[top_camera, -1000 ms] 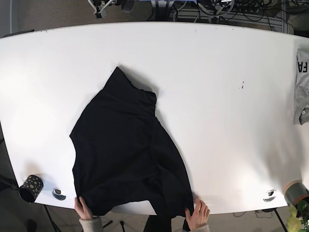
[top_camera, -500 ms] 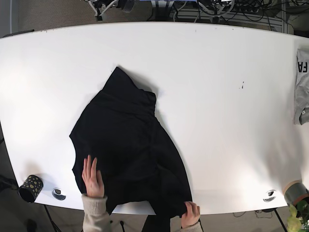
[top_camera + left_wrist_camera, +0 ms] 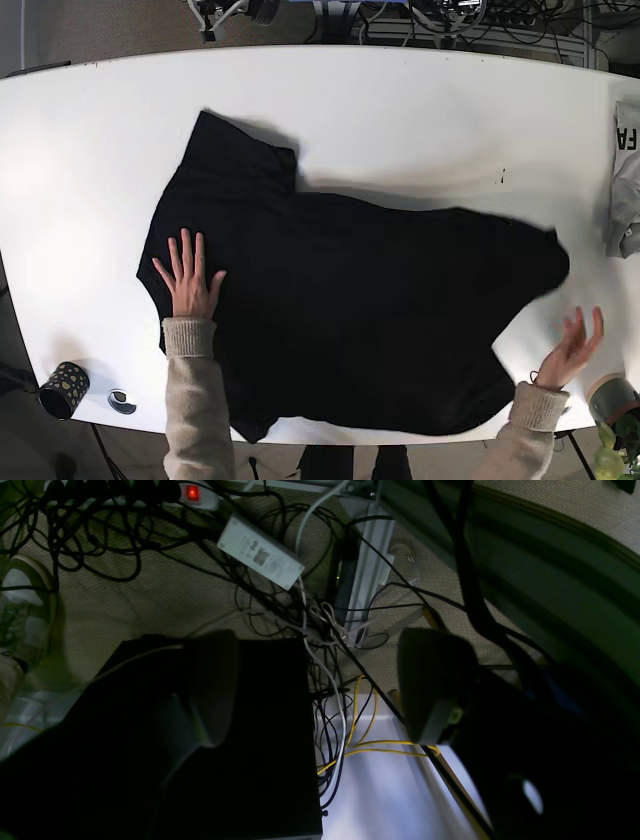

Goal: Fold the T-shirt properly

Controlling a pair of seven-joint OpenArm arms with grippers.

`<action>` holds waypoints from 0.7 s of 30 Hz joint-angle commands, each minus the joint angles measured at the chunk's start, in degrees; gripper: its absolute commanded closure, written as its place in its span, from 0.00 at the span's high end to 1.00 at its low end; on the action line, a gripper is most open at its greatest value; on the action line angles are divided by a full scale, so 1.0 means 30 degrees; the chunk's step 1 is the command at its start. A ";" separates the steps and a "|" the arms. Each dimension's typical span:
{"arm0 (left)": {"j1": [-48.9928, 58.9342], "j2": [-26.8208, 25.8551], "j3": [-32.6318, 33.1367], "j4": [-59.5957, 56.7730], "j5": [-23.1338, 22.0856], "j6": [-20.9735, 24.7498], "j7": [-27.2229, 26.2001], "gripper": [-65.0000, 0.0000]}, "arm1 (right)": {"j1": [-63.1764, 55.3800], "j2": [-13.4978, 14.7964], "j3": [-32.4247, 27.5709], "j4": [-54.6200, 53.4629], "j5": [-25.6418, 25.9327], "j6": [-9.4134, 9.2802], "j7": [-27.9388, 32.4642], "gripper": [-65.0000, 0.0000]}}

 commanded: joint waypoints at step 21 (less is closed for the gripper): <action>0.3891 -0.0056 0.1851 0.6468 -0.0101 -0.0067 0.0417 0.69 | -0.3847 0.0696 0.0058 0.4500 0.0082 0.0115 -0.0362 0.36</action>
